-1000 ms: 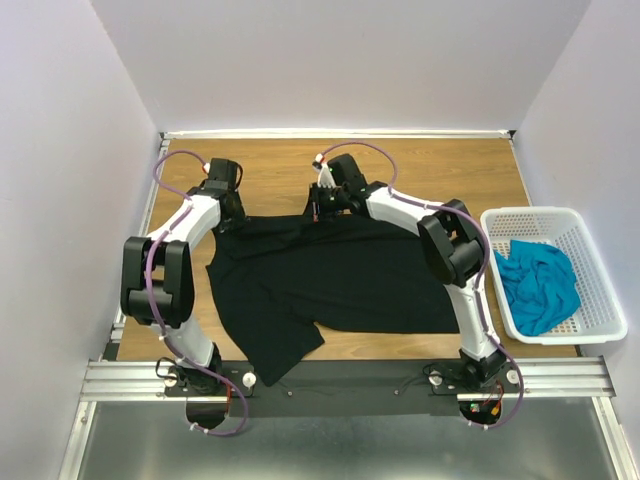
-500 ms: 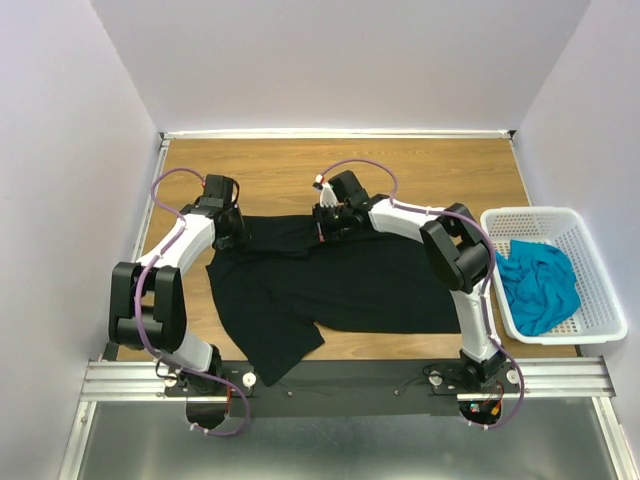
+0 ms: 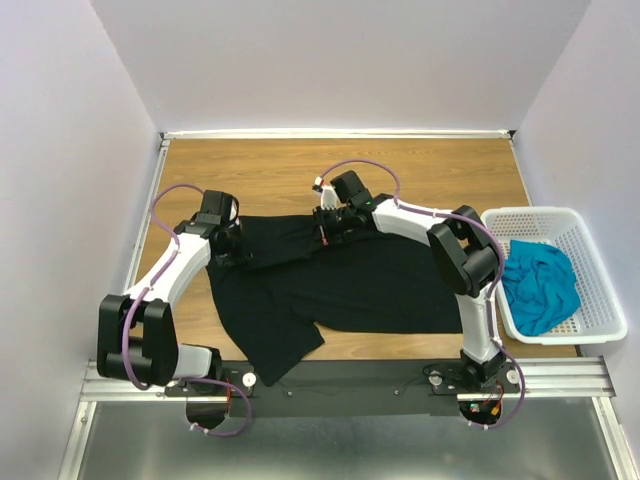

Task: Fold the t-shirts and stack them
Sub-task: Fold the tshirt

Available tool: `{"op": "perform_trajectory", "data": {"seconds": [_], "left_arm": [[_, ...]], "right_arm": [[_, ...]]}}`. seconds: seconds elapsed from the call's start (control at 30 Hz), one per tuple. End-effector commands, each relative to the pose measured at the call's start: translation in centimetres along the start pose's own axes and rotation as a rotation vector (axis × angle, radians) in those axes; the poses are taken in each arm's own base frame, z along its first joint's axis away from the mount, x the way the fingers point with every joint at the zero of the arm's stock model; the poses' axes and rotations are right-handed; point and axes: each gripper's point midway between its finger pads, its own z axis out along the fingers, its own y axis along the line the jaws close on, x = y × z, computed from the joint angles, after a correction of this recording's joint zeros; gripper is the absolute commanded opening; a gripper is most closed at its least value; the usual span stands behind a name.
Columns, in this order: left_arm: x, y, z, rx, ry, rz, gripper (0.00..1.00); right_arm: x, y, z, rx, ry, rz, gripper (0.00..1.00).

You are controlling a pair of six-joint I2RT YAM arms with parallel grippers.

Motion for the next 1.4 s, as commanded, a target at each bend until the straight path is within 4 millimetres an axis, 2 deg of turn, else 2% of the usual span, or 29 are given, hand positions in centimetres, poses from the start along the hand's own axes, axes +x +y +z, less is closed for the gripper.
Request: {"op": "perform_trajectory", "data": {"seconds": [0.0, 0.23, 0.37, 0.4, 0.43, 0.47, 0.63, 0.77, 0.87, 0.93, 0.97, 1.03, 1.07, 1.1, 1.13, 1.17, 1.2, 1.3, 1.33, 1.37], "left_arm": [[2.8, 0.4, -0.4, 0.008, 0.067, -0.014, 0.02], [4.7, 0.0, -0.1, 0.054, 0.103, -0.031, 0.03], [5.4, 0.2, 0.0, 0.053, 0.121, -0.031, 0.09], [5.5, 0.1, -0.2, 0.057, 0.12, -0.031, 0.15], [5.5, 0.0, -0.2, 0.062, 0.119, -0.031, 0.18], [5.7, 0.0, -0.3, 0.064, 0.121, -0.031, 0.27], [6.3, -0.5, -1.6, 0.096, 0.125, -0.022, 0.58], [5.8, -0.8, -3.2, 0.115, 0.094, 0.014, 0.68], [3.8, -1.3, -3.6, 0.112, 0.031, 0.017, 0.7], [1.6, -1.8, -3.4, 0.103, -0.027, 0.01, 0.67], [0.6, -1.7, -3.1, 0.085, -0.053, -0.006, 0.65], [-2.3, -2.1, -2.2, 0.063, -0.113, -0.026, 0.62], [-4.2, -1.7, -2.1, 0.026, -0.165, -0.048, 0.62], [-5.2, -1.4, -1.6, 0.008, -0.185, -0.064, 0.61], [-6.2, -1.0, -0.2, -0.017, -0.187, -0.085, 0.61], [-7.8, -0.1, 0.0, -0.039, -0.217, -0.118, 0.6], [-8.6, 0.3, 1.4, -0.048, -0.215, -0.139, 0.6], [-10.5, 1.1, 3.2, -0.066, -0.22, -0.18, 0.58], [-10.6, 1.5, 4.7, -0.079, -0.198, -0.18, 0.57], [-10.8, 1.6, 5.3, -0.082, -0.194, -0.182, 0.57]], "right_arm": [[2.4, 1.7, -0.7, -0.048, 0.076, -0.024, 0.06], [4.2, 1.3, -0.6, -0.035, 0.122, -0.032, 0.07], [4.6, 0.9, -0.5, -0.023, 0.133, -0.028, 0.18], [4.7, 0.9, -0.5, -0.021, 0.134, -0.033, 0.3], [4.6, 0.9, -0.6, -0.02, 0.133, -0.037, 0.36], [4.5, 1.1, -0.9, -0.017, 0.13, -0.046, 0.42], [4.2, 1.1, -2.3, 0.026, 0.12, -0.097, 0.5], [3.8, -0.4, -4.5, 0.177, 0.095, -0.151, 0.52], [2.2, -0.4, -5.9, 0.217, 0.041, -0.182, 0.53], [1.2, -0.6, -6.2, 0.237, 0.015, -0.179, 0.53], [-0.1, -1.7, -6.8, 0.299, -0.024, -0.17, 0.53], [-1.3, -3.1, -7.6, 0.361, -0.069, -0.111, 0.52], [-2.4, -5.0, -8.8, 0.405, -0.106, -0.06, 0.52], [-2.8, -6.0, -9.5, 0.426, -0.129, 0.0, 0.52], [-3.2, -7.0, -10.2, 0.447, -0.148, 0.032, 0.52], [-3.8, -9.2, -11.8, 0.505, -0.184, 0.078, 0.52], [-4.0, -10.3, -12.7, 0.537, -0.205, 0.102, 0.52], [-4.7, -13.5, -15.7, 0.619, -0.26, 0.16, 0.53], [-4.5, -15.1, -16.9, 0.653, -0.271, 0.19, 0.53], [-4.6, -15.8, -17.6, 0.663, -0.279, 0.202, 0.53]]}}
